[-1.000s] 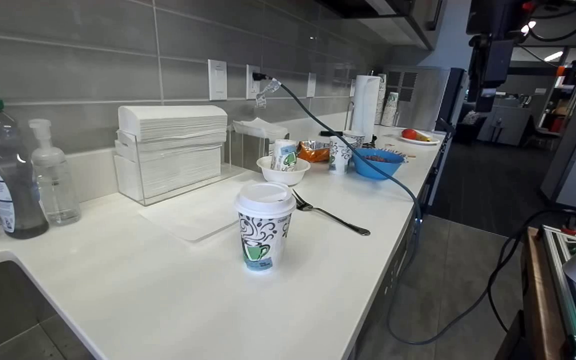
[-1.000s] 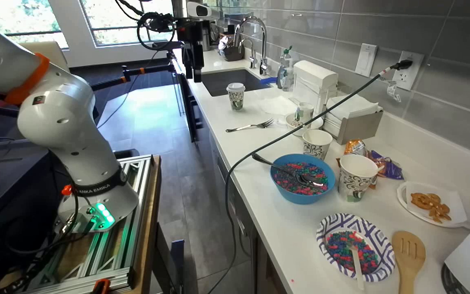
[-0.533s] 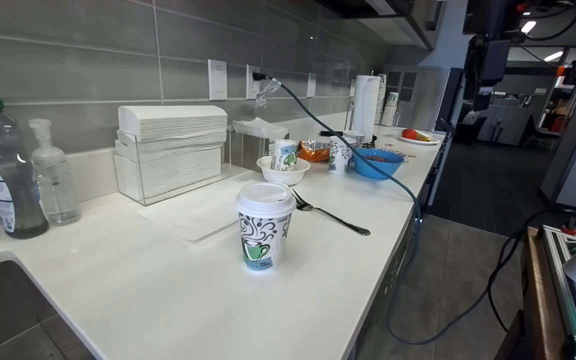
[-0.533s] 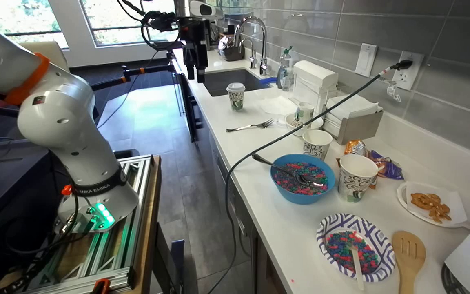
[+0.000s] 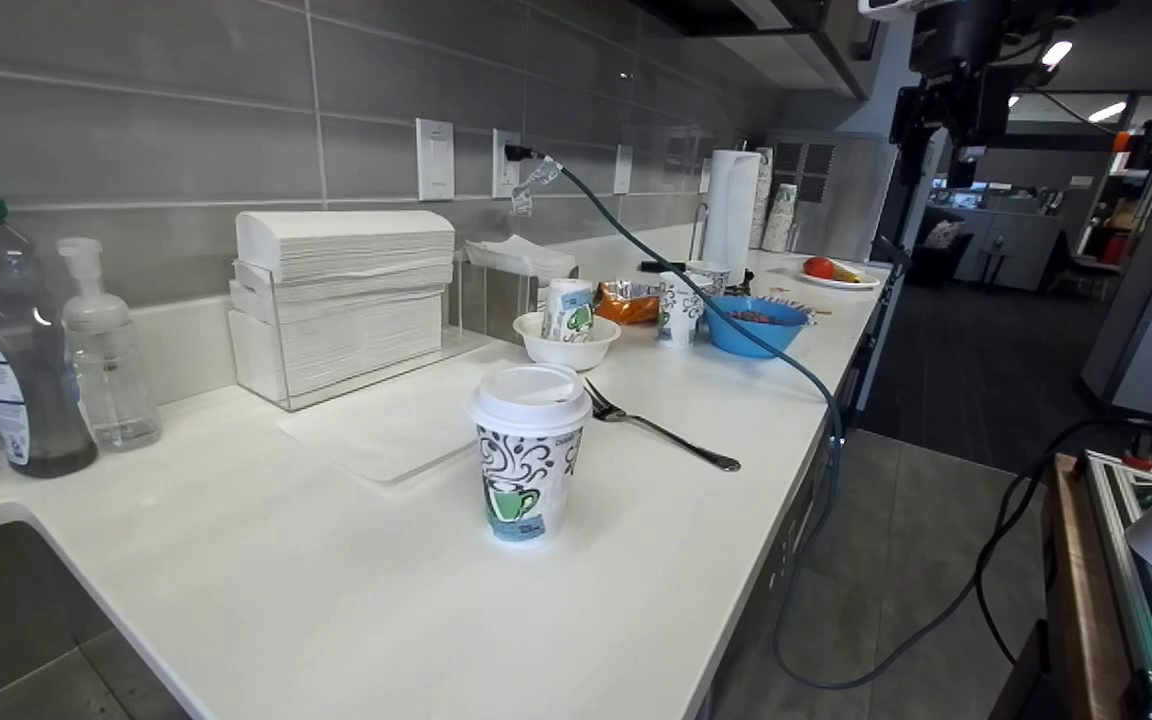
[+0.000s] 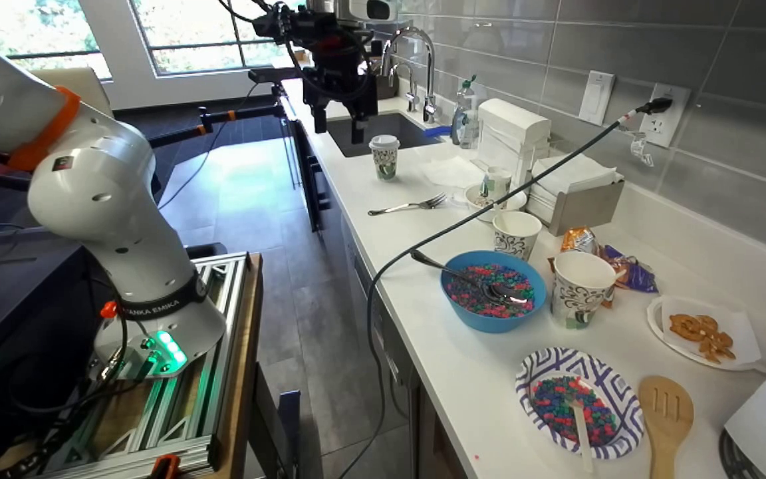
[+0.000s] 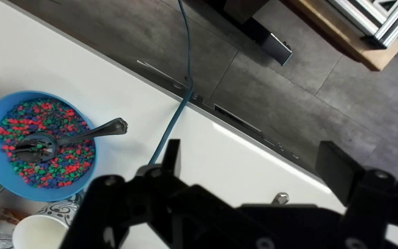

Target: Stir in the bowl

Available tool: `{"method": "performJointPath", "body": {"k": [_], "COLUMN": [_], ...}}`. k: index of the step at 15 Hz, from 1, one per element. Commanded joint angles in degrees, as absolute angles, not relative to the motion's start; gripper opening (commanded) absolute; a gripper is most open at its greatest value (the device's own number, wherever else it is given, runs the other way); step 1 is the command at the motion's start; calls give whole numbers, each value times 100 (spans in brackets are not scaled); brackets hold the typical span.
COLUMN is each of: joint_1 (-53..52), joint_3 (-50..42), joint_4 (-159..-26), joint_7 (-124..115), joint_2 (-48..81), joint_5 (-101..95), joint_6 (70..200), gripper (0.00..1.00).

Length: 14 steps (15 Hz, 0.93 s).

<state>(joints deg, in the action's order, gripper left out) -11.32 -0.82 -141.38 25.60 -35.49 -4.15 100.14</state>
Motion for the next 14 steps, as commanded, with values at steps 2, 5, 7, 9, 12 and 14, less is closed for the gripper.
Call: {"method": "performJointPath", "body": {"k": [2,5,7,9,12,14], "joint_1": [-1086,-975,-970,-979,-980,-980], "joint_3": [-725,-655,-670,-656,-655,-655], "joint_4": [-13789,-13838,-13818,-13818,-13818,-13818], "joint_7": [4328,4177,4262,4265,4274,4279], "joint_2": [-3562,-3550,-3549,-3549,-3549,-3549], "joint_5": [-734,-575,-579,-580,-580,-580], "joint_6": [9032,9216,9196,9196,9195,9195], "gripper": [100,100,100,100,100,100]}}
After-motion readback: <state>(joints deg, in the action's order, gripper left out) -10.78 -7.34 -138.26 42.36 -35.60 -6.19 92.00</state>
